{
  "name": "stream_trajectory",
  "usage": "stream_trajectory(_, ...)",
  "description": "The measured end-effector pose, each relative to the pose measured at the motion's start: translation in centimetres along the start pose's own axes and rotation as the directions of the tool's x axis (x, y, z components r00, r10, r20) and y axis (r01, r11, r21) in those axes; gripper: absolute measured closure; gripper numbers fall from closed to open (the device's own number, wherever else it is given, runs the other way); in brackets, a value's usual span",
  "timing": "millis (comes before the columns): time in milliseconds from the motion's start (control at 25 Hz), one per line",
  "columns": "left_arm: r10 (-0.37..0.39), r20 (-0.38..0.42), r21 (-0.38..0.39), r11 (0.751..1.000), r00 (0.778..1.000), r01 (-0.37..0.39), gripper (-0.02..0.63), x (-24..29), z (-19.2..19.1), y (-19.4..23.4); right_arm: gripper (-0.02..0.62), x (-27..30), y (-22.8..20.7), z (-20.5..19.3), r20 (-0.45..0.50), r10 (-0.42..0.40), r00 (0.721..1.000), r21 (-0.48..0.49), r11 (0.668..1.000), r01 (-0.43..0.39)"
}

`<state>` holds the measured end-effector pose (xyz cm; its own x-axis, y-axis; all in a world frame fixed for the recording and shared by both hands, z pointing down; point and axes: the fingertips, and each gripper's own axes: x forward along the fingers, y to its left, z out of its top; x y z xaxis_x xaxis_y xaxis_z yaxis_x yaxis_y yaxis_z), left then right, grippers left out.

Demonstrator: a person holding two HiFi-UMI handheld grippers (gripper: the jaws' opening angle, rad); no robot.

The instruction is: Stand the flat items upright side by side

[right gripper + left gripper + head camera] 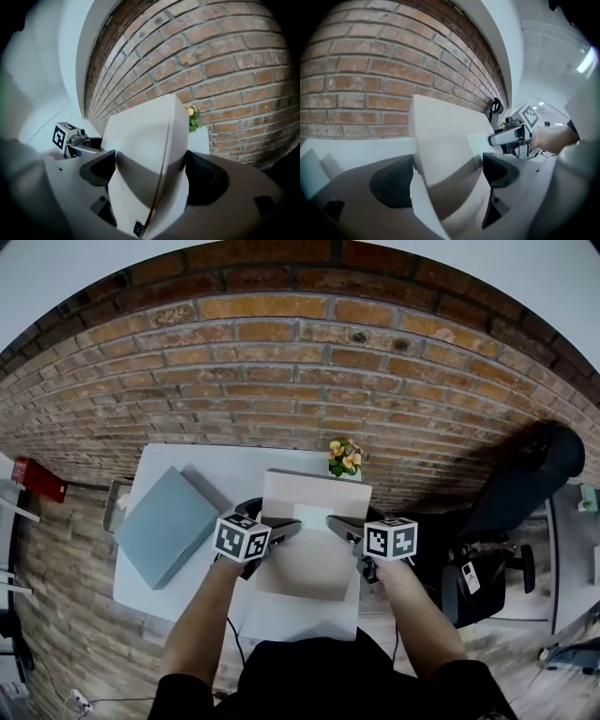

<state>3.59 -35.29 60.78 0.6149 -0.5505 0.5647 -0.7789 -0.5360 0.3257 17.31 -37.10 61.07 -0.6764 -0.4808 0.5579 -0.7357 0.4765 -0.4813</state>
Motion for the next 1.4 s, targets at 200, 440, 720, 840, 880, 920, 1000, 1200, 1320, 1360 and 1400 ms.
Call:
stream_trajectory(200, 0.042, 0.092, 0.053, 0.997, 0.995, -0.047, 0.135, -2.7, 2.9, 0.2, 0.119, -0.8, 2.3, 2.7, 0.051, 0.014, 0.999, -0.111, 0.994, -0.008)
stream_trajectory(440, 0.085, 0.148, 0.143, 0.984, 0.985, -0.106, 0.149, -5.0, 4.5, -0.2, 0.129, -2.4, 4.5, 4.8, 0.119, -0.006, 0.993, -0.282, 0.959, 0.04)
stream_trajectory(720, 0.129, 0.212, 0.257, 0.949, 0.969, -0.182, 0.175, -6.8, 5.1, -1.0, 0.158, -4.6, 6.3, 5.3, 0.209, -0.039, 0.977, -0.444, 0.887, 0.13)
stream_trajectory(840, 0.149, 0.222, 0.294, 0.932, 0.963, -0.212, 0.189, -7.4, 4.7, -1.2, 0.173, -5.2, 6.9, 4.7, 0.237, -0.051, 0.97, -0.502, 0.849, 0.167)
stream_trajectory(880, 0.152, 0.226, 0.302, 0.928, 0.962, -0.217, 0.19, -7.5, 4.4, -1.3, 0.175, -5.4, 7.1, 4.4, 0.245, -0.051, 0.968, -0.51, 0.843, 0.174)
stream_trajectory(920, 0.151, 0.228, 0.306, 0.927, 0.962, -0.218, 0.19, -7.7, 4.2, -1.5, 0.178, -5.6, 7.3, 4.1, 0.252, -0.05, 0.966, -0.512, 0.841, 0.177)
stream_trajectory(1000, 0.148, 0.229, 0.311, 0.926, 0.962, -0.216, 0.19, -8.0, 4.0, -1.7, 0.179, -6.0, 7.6, 3.7, 0.262, -0.049, 0.964, -0.511, 0.84, 0.182)
stream_trajectory(1200, 0.143, 0.22, 0.293, 0.934, 0.965, -0.206, 0.189, -8.3, 3.2, -2.1, 0.175, -6.8, 7.9, 3.2, 0.269, -0.032, 0.963, -0.506, 0.846, 0.169)
stream_trajectory(1320, 0.148, 0.22, 0.271, 0.94, 0.964, -0.206, 0.189, -8.7, 2.9, -2.2, 0.186, -7.7, 7.9, 3.3, 0.284, 0.0, 0.959, -0.479, 0.866, 0.142)
stream_trajectory(1360, 0.152, 0.22, 0.267, 0.941, 0.963, -0.209, 0.189, -8.9, 2.9, -2.3, 0.186, -8.0, 7.9, 3.3, 0.282, 0.011, 0.959, -0.479, 0.868, 0.131)
stream_trajectory(1400, 0.156, 0.221, 0.263, 0.941, 0.963, -0.213, 0.189, -9.0, 2.9, -2.4, 0.188, -8.2, 8.0, 3.3, 0.277, 0.023, 0.961, -0.483, 0.868, 0.118)
